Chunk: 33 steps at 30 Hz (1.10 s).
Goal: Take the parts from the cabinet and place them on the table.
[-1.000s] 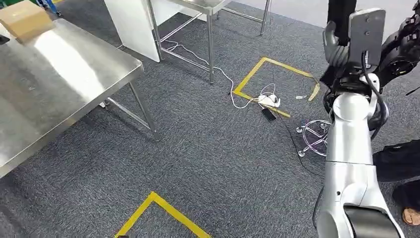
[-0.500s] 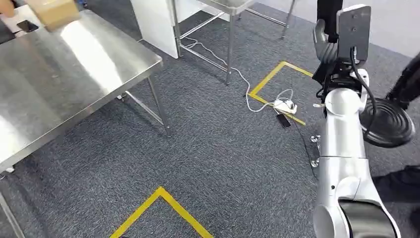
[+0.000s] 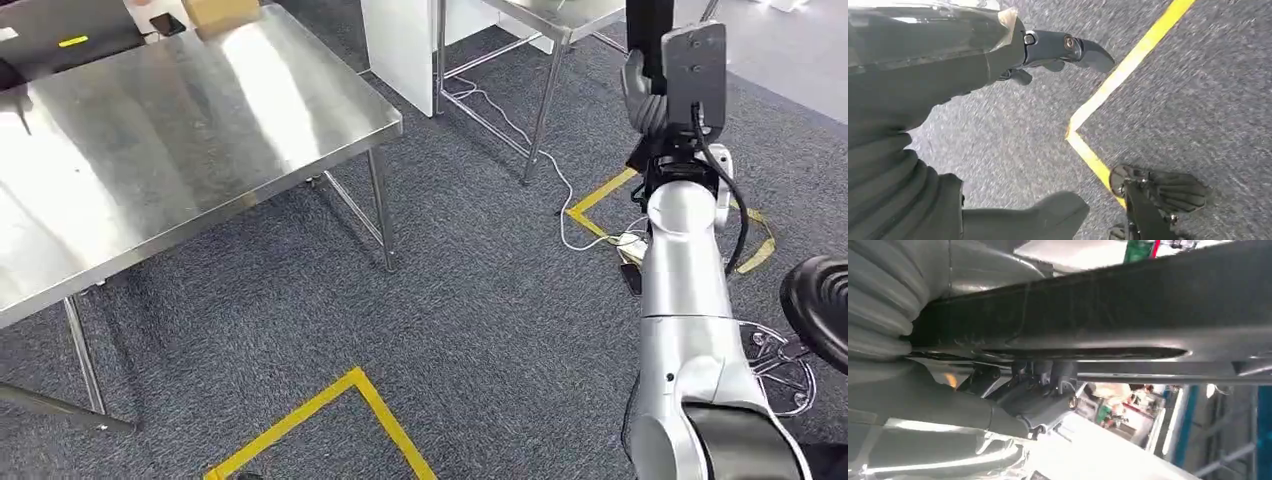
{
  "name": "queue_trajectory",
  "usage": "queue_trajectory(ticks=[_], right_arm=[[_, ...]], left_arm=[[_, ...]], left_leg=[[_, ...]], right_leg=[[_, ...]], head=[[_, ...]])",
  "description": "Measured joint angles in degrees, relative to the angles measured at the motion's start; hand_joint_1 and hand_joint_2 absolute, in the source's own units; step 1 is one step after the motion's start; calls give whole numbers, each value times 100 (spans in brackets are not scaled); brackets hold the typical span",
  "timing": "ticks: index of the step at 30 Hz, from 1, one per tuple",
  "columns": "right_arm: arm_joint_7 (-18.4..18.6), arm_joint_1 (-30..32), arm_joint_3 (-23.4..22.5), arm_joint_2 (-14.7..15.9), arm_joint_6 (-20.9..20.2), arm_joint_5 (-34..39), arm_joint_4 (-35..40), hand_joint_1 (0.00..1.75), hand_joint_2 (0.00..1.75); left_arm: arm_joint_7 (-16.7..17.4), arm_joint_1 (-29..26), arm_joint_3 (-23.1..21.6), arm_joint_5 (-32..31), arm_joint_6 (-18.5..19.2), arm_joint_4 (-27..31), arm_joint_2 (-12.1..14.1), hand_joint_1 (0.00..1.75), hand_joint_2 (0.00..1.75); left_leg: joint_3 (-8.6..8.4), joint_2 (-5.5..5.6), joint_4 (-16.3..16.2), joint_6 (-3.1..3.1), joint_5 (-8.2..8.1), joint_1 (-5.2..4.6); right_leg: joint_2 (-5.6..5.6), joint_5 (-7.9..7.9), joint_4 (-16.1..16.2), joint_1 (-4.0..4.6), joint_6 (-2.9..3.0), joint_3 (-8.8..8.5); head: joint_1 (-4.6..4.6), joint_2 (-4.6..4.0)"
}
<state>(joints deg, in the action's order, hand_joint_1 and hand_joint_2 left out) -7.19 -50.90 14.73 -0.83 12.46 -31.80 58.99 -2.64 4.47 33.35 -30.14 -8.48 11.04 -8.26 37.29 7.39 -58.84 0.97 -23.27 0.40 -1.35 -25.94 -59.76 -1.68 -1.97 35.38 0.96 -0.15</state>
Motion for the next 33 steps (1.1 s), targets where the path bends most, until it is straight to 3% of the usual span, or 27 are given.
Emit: queue_trajectory(ticks=[1, 2, 3, 4, 6, 7, 8, 10, 11, 12, 15, 16, 17, 18, 19, 21, 22, 23, 25, 26, 27, 28, 30, 31, 32, 33], right_arm=[[-4, -20, 13, -39, 13, 2, -19, 175, 175], [-11, -36, 13, -81, 20, 0, -33, 175, 175], [-24, -47, 15, -92, 20, 0, -48, 175, 175], [-33, -56, 22, -94, 20, 0, -61, 175, 175], [-37, -53, 28, -94, 20, 0, -98, 175, 175], [-37, -49, 35, -100, 20, 0, -118, 175, 175], [-37, -52, 37, -111, 20, 0, -133, 175, 175], [-63, -79, 41, -133, 26, 0, -146, 175, 175], [-77, -108, 44, -142, 31, 0, -157, 175, 175], [-92, -137, 44, -140, 37, 4, -172, 175, 175], [-159, -163, 48, -160, 61, 26, -240, 175, 175], [-181, -180, 48, -174, 66, 28, -256, 175, 175], [-184, -185, 46, -164, 72, 28, -271, 175, 175], [-186, -207, 48, -164, 72, 31, -282, 175, 175], [-203, -215, 52, -164, 72, 37, -308, 175, 175], [-203, -199, 52, -127, 72, 37, -372, 175, 175], [-203, -181, 52, -124, 72, 39, -417, 175, 175], [-203, -176, 55, -124, 70, 42, -444, 175, 175], [-210, -207, 63, -140, 70, 39, -491, 175, 175], [-219, -228, 66, -144, 70, 31, -511, 175, 175], [-244, -246, 85, -157, 72, 26, -542, 175, 175], [-267, -255, 98, -175, 72, 24, -568, 175, 175], [-280, -260, 118, -236, 79, -18, -625, 175, 175], [-280, -281, 133, -258, 83, -48, -651, 175, 175], [-280, -316, 153, -289, 96, -63, -671, 175, 175], [-286, -334, 179, -334, 101, -74, -695, 175, 175]], left_arm=[[2, -9, 0, 15, -2, 0, 24, 0, 175], [0, -14, 0, 15, 0, -2, 4, 0, 175], [0, -3, 0, 13, -2, -2, 7, 0, 175], [0, 9, 0, 15, 0, -2, 18, 0, 175], [0, 8, 0, 15, 0, -2, 13, 0, 175], [2, 4, 0, 15, 0, -2, 13, 0, 175], [0, 3, 0, 15, 0, -2, 13, 0, 175], [0, 5, 0, 15, 0, -2, 24, 0, 175], [0, 7, 0, 15, -2, 0, 31, 0, 175], [0, 25, 0, 13, -4, 0, 37, 0, 175], [2, 27, 0, -9, -9, 0, 35, 0, 175], [2, 29, 0, -13, -11, 0, 35, 0, 175], [2, 18, 2, -13, -9, -2, 15, 0, 175], [2, 29, 2, -13, -11, 0, 15, 0, 175], [4, 47, 4, -13, -18, 0, 26, 0, 175], [4, 63, 4, -11, -17, 0, 24, 0, 175], [4, 57, 4, 0, -15, 0, 20, 0, 175], [4, 50, 7, 13, -13, 0, 17, 0, 175], [-2, 48, 22, 15, 2, 0, 17, 0, 175], [-13, 47, 26, 15, 9, 0, 20, 0, 175], [-15, 50, 33, 15, 11, 0, 30, 0, 175], [-17, 46, 37, 15, 9, 0, 33, 0, 175], [-20, 19, 66, 22, 7, 0, 33, 0, 175], [-20, 3, 92, 24, 2, 0, 55, 0, 175], [-17, -15, 94, 26, -4, -2, 75, 0, 175], [-20, -22, 96, 26, -7, -4, 47, 0, 175]], left_leg=[[15, -33, -23, -20, -30, 12], [77, -360, -201, -62, -143, -26], [226, -541, -508, -96, -307, -14], [446, -651, -944, -116, -502, 2], [861, -719, -1688, -130, -738, 17], [921, -723, -1741, -122, -674, 19], [840, -725, -1529, -100, -503, 18], [383, -811, -610, -9, -31, -7], [126, -1083, -129, 78, 114, -69], [75, -1208, -48, 95, 33, -145], [92, -997, -33, 127, 25, -151], [31, -920, 45, 161, 56, -137], [-41, -875, 110, 175, 91, -81], [-57, -817, 128, 210, 106, -57], [-58, -765, 129, 215, 107, -57], [-61, -590, 126, 224, 100, -49], [-63, -500, 123, 222, 99, -49], [-66, -415, 121, 220, 99, -45], [-68, -254, 95, 195, 86, -26], [-61, -192, 69, 159, 63, -21], [-23, -129, -6, 112, 30, -63], [-9, -81, -10, 92, 21, -49], [5, -7, 24, 34, 38, -9], [33, 36, 14, -2, 27, -8], [32, -38, -35, -12, -11, -7], [119, -352, -238, -50, -141, -34]], right_leg=[[56, 12, 12, -53, 34, -17], [81, -1, 17, -39, 74, -33], [115, -6, 17, -27, 116, -39], [158, -18, 16, -7, 135, -46], [267, -40, 15, 22, 167, -53], [326, -50, 15, 35, 178, -63], [374, -59, 15, 42, 189, -73], [470, -94, 16, 63, 196, -116], [515, -113, 23, 77, 185, -145], [564, -138, 22, 144, 150, -146], [728, -164, 83, 133, 100, -208], [787, -193, 93, 187, 55, -262], [616, -239, -8, 143, 33, -186], [386, -376, -268, 135, 69, -81], [249, -556, -719, 131, 107, 152], [165, -823, -1609, 124, 107, 648], [159, -796, -1748, 115, 72, 776], [157, -677, -1589, 111, 25, 736], [110, -222, -664, 71, -95, 362], [-40, -25, -180, 28, -148, 152], [-192, 43, 33, -1, -131, 41], [-103, 58, 27, 2, -52, 30], [-32, 56, 20, 58, 29, 26], [25, 74, 47, 10, 74, 12], [67, 81, 59, -10, 105, -5], [92, 67, 64, -14, 134, -20]], head=[[-4, 0], [57, 0], [96, 0], [90, 0], [94, -2], [92, 0], [94, 0], [94, 0], [94, 0], [90, 0], [87, 0], [85, 0], [66, -2], [68, -2], [61, 0], [41, -2], [37, 0], [39, 0], [35, 0], [28, 0], [15, 0], [26, 0], [15, 0], [15, -2], [11, 0], [108, 0]])
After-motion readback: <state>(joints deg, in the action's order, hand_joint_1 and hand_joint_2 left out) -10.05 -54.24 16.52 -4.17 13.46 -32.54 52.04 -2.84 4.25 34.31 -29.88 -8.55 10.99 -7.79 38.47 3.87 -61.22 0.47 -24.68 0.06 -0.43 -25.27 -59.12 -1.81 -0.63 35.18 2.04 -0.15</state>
